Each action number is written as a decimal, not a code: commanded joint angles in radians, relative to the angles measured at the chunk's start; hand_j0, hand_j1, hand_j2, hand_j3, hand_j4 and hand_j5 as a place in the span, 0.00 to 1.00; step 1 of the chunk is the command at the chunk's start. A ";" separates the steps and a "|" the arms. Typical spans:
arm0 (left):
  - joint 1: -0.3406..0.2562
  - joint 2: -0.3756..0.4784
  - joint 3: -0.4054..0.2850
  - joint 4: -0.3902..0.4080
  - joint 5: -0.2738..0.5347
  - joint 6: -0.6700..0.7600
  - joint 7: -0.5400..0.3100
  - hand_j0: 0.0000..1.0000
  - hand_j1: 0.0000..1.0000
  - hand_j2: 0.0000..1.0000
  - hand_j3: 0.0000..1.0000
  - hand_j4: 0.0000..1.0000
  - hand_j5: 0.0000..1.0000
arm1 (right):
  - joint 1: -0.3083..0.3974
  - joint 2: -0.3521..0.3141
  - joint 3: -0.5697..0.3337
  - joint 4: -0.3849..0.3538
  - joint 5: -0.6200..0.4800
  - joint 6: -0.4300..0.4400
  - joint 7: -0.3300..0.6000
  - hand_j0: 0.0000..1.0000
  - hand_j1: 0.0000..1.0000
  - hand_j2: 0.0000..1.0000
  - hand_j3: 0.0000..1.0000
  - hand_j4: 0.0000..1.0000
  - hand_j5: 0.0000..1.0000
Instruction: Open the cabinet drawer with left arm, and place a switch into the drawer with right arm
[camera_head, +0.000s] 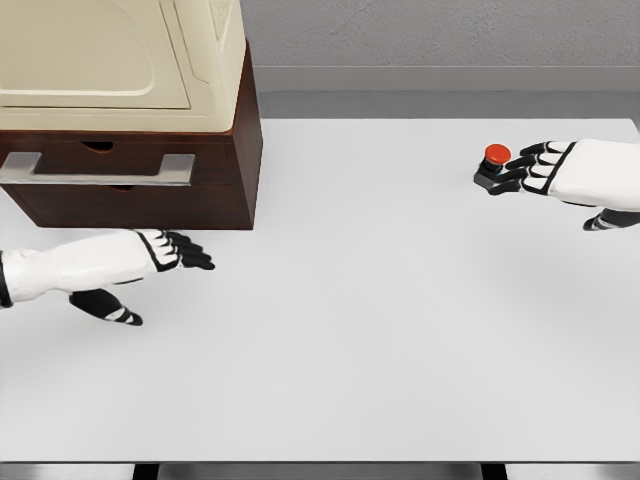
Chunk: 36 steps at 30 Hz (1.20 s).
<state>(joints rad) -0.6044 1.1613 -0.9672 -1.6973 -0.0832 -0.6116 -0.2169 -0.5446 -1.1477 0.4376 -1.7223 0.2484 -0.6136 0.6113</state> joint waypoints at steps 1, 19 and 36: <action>-0.001 -0.020 0.001 -0.035 0.010 0.001 -0.025 1.00 1.00 1.00 1.00 1.00 1.00 | 0.000 -0.001 -0.002 -0.003 -0.006 0.003 0.000 1.00 1.00 1.00 1.00 1.00 1.00; -0.420 0.304 -0.286 -0.065 0.229 0.001 0.005 1.00 1.00 1.00 1.00 1.00 1.00 | -0.238 0.232 0.093 0.296 0.035 0.003 0.000 1.00 1.00 1.00 1.00 1.00 1.00; -0.518 0.224 -0.375 -0.067 0.833 0.239 -0.394 1.00 1.00 1.00 1.00 1.00 1.00 | -0.313 0.302 0.216 0.398 0.121 0.003 0.000 1.00 1.00 1.00 1.00 1.00 1.00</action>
<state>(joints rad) -1.1305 1.3770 -1.3428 -1.7641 0.7304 -0.3931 -0.6060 -0.8697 -0.8565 0.6419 -1.3463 0.3727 -0.6131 0.6112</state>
